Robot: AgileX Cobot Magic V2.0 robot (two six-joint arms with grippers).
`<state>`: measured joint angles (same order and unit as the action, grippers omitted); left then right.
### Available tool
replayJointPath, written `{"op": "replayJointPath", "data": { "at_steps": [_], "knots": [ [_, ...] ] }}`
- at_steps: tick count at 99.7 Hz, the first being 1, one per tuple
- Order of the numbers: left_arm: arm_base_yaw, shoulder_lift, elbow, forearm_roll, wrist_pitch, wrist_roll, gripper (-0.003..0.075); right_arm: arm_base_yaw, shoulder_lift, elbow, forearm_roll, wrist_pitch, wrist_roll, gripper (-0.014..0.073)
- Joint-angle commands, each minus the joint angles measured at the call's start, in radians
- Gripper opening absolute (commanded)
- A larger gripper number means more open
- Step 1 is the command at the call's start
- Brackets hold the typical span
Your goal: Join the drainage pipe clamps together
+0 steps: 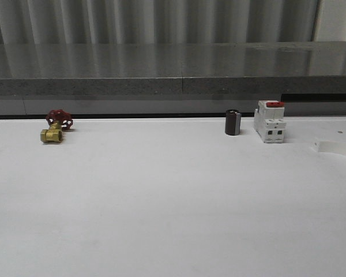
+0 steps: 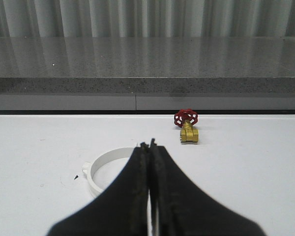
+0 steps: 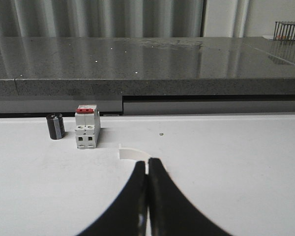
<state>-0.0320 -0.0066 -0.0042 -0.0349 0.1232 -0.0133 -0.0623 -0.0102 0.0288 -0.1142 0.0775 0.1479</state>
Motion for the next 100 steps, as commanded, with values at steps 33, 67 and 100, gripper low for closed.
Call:
{"op": "replayJointPath", "data": {
  "at_steps": [33, 67, 100],
  "knots": [
    [0.002, -0.03, 0.035, -0.005, -0.089, -0.008, -0.002, -0.005, -0.021, -0.016, -0.012, -0.086, -0.007, -0.0067],
    [0.002, -0.03, 0.028, -0.005, -0.13, -0.008, -0.002, -0.005, -0.021, -0.016, -0.012, -0.086, -0.007, -0.0067],
    [0.002, 0.026, -0.157, -0.001, 0.066, -0.008, -0.002, -0.005, -0.021, -0.016, -0.012, -0.086, -0.007, -0.0067]
  ]
}}
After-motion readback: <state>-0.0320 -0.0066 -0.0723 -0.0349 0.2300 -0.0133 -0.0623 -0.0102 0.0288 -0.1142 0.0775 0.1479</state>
